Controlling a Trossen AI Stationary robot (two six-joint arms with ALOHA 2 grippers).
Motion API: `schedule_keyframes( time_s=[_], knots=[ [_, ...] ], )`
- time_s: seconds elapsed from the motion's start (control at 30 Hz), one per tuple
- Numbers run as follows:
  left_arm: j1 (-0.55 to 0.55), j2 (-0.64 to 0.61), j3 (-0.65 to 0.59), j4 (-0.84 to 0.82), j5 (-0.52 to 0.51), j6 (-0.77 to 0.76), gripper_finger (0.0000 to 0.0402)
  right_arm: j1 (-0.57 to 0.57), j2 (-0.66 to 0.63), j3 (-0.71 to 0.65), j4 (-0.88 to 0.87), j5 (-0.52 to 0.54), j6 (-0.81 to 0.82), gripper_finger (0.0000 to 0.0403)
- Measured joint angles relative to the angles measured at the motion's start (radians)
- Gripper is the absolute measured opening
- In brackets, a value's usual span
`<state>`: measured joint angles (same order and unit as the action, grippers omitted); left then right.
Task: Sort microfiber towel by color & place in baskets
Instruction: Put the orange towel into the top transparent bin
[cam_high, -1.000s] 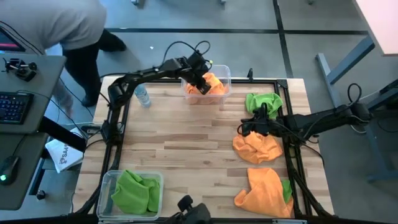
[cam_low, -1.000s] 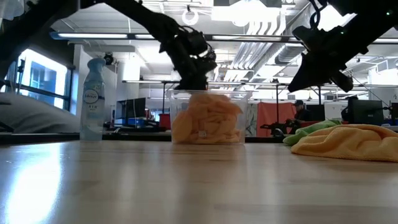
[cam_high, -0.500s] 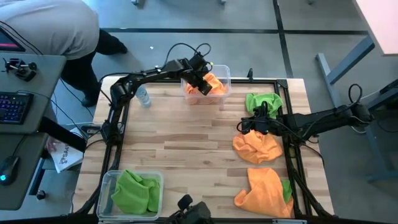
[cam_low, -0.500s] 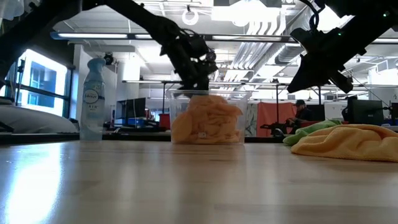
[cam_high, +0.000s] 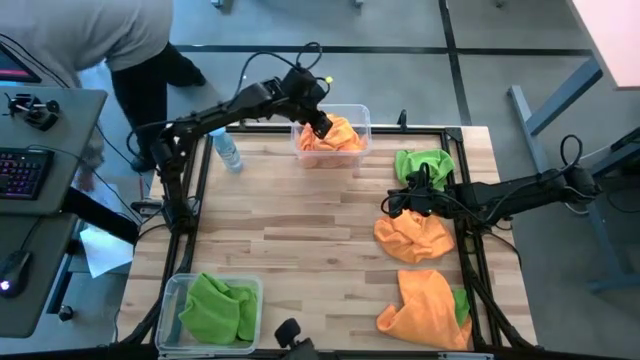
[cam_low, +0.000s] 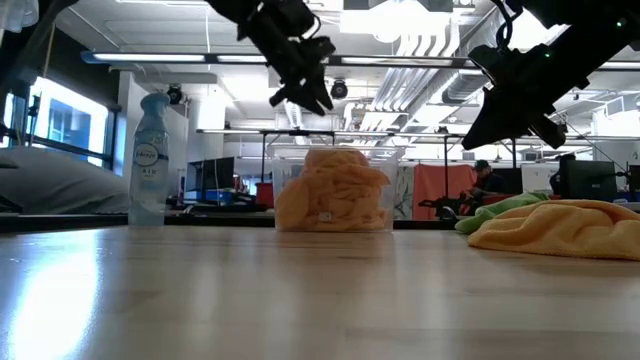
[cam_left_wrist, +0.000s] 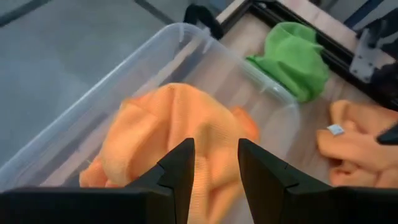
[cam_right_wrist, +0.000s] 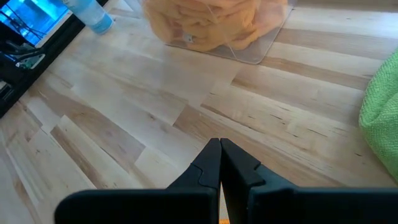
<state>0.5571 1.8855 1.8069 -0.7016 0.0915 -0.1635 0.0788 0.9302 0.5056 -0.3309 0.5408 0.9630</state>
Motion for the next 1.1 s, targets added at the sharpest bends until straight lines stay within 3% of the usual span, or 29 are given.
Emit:
schedule_keyframes(
  time_s=[0.23, 0.43, 0.7, 0.93, 1.1],
  knots=[
    [-0.079, -0.037, 0.000, -0.101, -0.024, -0.019, 0.0099, 0.001, 0.000, 0.000, 0.003, -0.002, -0.002, 0.0000],
    [-0.210, -0.039, -0.001, -0.111, -0.042, 0.042, 0.0009, 0.026, 0.000, 0.000, 0.008, -0.007, -0.029, 0.0000],
    [-0.347, -0.040, -0.012, -0.127, -0.040, 0.072, 0.0002, 0.119, 0.000, 0.066, -0.005, 0.007, -0.071, 0.0000],
    [-0.412, -0.089, -0.213, 0.021, -0.007, 0.013, 0.0000, 0.167, 0.027, 0.242, -0.239, 0.013, -0.014, 0.0000],
    [-0.444, -0.205, -0.436, 0.167, 0.003, -0.044, 0.0000, 0.194, 0.167, 0.435, -0.462, 0.007, 0.050, 0.0000]
  ],
)
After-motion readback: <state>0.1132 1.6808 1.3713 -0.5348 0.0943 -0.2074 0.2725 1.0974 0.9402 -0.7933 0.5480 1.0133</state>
